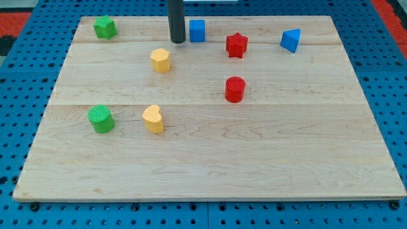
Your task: Move the green circle diagonally top right to the red circle
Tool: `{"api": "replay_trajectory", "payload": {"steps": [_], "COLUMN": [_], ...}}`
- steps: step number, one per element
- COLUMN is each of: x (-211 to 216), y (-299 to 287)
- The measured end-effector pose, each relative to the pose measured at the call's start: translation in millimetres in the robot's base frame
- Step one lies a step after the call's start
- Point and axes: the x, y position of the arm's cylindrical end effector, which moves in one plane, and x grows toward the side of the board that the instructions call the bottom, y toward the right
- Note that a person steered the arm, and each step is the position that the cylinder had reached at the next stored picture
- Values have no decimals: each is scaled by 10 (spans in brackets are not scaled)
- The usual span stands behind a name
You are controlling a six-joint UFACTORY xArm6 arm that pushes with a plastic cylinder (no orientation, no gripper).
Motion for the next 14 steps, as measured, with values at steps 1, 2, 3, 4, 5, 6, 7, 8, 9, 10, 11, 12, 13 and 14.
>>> {"api": "replay_trajectory", "payload": {"steps": [1,2,3,4,5,6,7,8,9,10,11,12,13,14], "x": [358,710,1052,1452,1556,1557,1818,2255,2194,2022,1507,1418,1498,1511], "y": [-8,-352,-709,-572,-823,-1620,-2262,-2189,-1605,-688,8,197,-180,-625]}}
